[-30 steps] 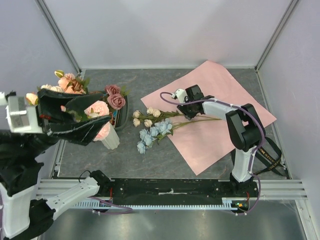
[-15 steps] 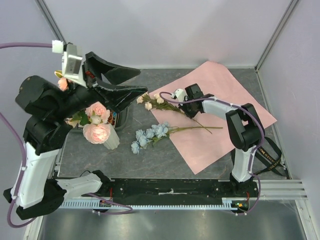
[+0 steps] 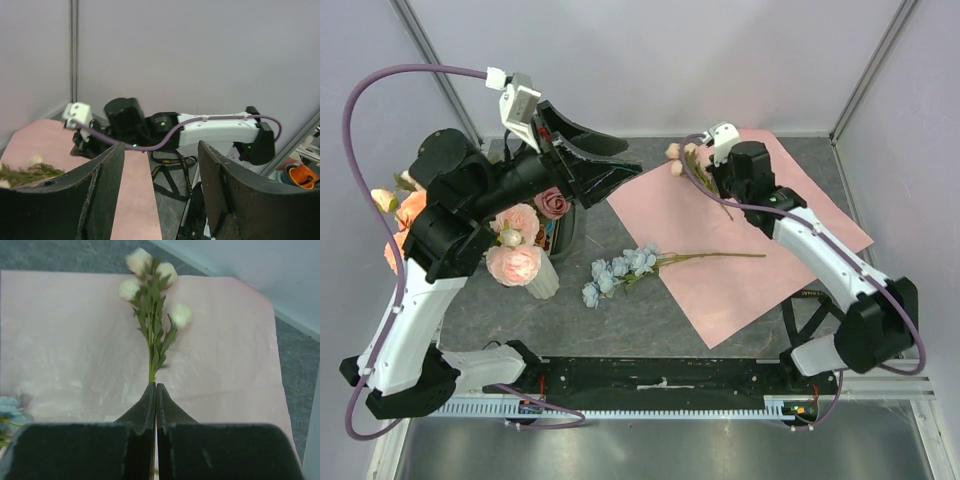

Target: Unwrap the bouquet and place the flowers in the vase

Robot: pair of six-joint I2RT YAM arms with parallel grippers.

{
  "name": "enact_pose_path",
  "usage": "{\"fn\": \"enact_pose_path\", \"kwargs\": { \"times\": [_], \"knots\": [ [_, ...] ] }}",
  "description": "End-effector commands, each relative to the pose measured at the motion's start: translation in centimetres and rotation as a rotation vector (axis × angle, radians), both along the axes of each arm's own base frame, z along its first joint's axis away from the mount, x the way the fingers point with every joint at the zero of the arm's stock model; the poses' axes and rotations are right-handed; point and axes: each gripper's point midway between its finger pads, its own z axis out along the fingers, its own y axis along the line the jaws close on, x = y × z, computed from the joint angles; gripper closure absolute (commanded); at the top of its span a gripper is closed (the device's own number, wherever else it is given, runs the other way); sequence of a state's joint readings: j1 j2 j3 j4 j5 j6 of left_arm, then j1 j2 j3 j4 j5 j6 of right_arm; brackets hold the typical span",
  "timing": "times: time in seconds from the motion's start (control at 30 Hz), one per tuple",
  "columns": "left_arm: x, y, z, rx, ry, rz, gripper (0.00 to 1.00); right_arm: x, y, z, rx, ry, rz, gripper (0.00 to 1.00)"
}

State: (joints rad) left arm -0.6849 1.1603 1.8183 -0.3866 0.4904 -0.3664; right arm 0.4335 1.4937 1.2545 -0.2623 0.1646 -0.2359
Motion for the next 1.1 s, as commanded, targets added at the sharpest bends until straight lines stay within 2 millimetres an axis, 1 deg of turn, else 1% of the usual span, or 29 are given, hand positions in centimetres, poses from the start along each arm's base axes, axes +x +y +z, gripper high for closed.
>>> {"fn": "enact_pose_path", "kwargs": {
  "times": [0.0, 0.03, 0.07, 0.1, 0.17, 0.2, 0.23, 0.27, 0.3, 0.37, 0.4, 0.43, 0.47, 0.5, 0.53, 0.57, 0.6, 0.63, 0.67, 0.7, 0.77, 0.83, 0.87, 0.97, 1.0, 1.03, 1.07],
  "knots": [
    [2.6, -0.9, -2.1, 0.002, 0.113, 0.060, 0.34, -1.6, -0.3, 5.7, 0.204, -0.149, -0.061, 1.00],
    [3.1, -1.1, -2.7, 0.008, 0.130, 0.069, 0.34, -2.0, 0.1, 6.3, 0.237, -0.160, -0.037, 1.00],
    [3.5, -1.4, -3.7, 0.018, 0.161, 0.072, 0.35, -2.4, 0.2, 6.4, 0.259, -0.164, -0.026, 1.00],
    [3.9, -1.7, -4.2, 0.025, 0.178, 0.077, 0.35, -2.9, 0.5, 7.6, 0.305, -0.187, -0.019, 1.00],
    [4.5, -2.3, -5.3, 0.036, 0.222, 0.070, 0.38, -3.5, 1.2, 8.1, 0.347, -0.188, 0.016, 1.00],
    [4.5, -2.6, -5.6, 0.037, 0.230, 0.057, 0.39, -3.7, 1.4, 8.7, 0.375, -0.197, 0.027, 1.00],
    [4.8, -3.0, -6.4, 0.044, 0.250, 0.050, 0.39, -3.9, 1.7, 8.9, 0.382, -0.198, 0.044, 1.00],
    [4.8, -3.2, -6.6, 0.042, 0.264, 0.042, 0.40, -4.0, 2.2, 9.0, 0.392, -0.194, 0.073, 1.00],
    [4.9, -3.4, -6.8, 0.042, 0.270, 0.035, 0.40, -3.9, 2.2, 9.1, 0.395, -0.200, 0.072, 1.00],
    [5.0, -3.7, -7.4, 0.048, 0.288, 0.029, 0.42, -3.4, 2.2, 8.4, 0.381, -0.179, 0.059, 1.00],
    [5.0, -3.7, -7.5, 0.048, 0.292, 0.027, 0.42, -2.7, 2.0, 5.8, 0.335, -0.105, 0.019, 1.00],
    [5.0, -3.7, -7.7, 0.051, 0.296, 0.027, 0.42, -2.1, 1.4, 5.7, 0.356, -0.082, -0.054, 0.93],
    [4.8, -3.6, -7.5, 0.049, 0.287, 0.023, 0.42, -1.6, 0.6, 4.5, 0.359, -0.046, -0.134, 0.65],
    [4.6, -3.6, -7.4, 0.049, 0.284, 0.018, 0.42, -0.8, -2.0, 2.2, 0.327, -0.010, -0.290, 0.48],
    [4.4, -3.4, -7.2, 0.048, 0.280, 0.017, 0.42, -0.5, -2.5, 1.0, 0.378, 0.032, -0.357, 0.33],
    [4.2, -3.3, -7.2, 0.052, 0.270, 0.012, 0.42, 0.0, -2.7, -1.3, 0.374, 0.101, -0.377, 0.31],
    [3.9, -3.1, -6.9, 0.049, 0.260, 0.012, 0.41, -0.4, -3.0, -3.4, 0.377, 0.201, -0.378, 0.30],
    [3.7, -2.9, -6.9, 0.051, 0.261, 0.014, 0.41, -0.1, -2.9, -4.0, 0.391, 0.245, -0.399, 0.27],
    [3.7, -2.8, -7.0, 0.056, 0.256, 0.017, 0.41, -0.2, -3.0, -6.9, 0.360, 0.329, -0.418, 0.26],
    [3.4, -2.6, -6.8, 0.054, 0.251, 0.016, 0.41, -0.9, -3.2, -8.3, 0.330, 0.383, -0.429, 0.25],
    [3.2, -2.5, -6.8, 0.055, 0.247, 0.012, 0.41, -1.6, -3.4, -11.0, 0.299, 0.448, -0.452, 0.23],
    [2.9, -2.4, -6.9, 0.056, 0.244, 0.004, 0.41, -2.4, -3.8, -12.9, 0.279, 0.492, -0.470, 0.24],
    [2.7, -2.4, -6.8, 0.055, 0.242, -0.002, 0.41, -2.7, -3.8, -14.3, 0.263, 0.526, -0.475, 0.25],
    [2.4, -2.4, -7.0, 0.059, 0.241, -0.015, 0.41, -3.8, -3.7, -17.0, 0.244, 0.614, -0.466, 0.32],
    [2.4, -2.4, -7.0, 0.060, 0.242, -0.017, 0.41, -4.0, -3.7, -17.4, 0.238, 0.624, -0.461, 0.35],
    [2.4, -2.4, -7.0, 0.060, 0.239, -0.016, 0.41, -4.3, -3.7, -17.9, 0.234, 0.635, -0.459, 0.41],
    [2.3, -2.4, -7.0, 0.062, 0.240, -0.019, 0.41, -4.3, -3.9, -18.3, 0.225, 0.636, -0.465, 0.44]
  ]
}}
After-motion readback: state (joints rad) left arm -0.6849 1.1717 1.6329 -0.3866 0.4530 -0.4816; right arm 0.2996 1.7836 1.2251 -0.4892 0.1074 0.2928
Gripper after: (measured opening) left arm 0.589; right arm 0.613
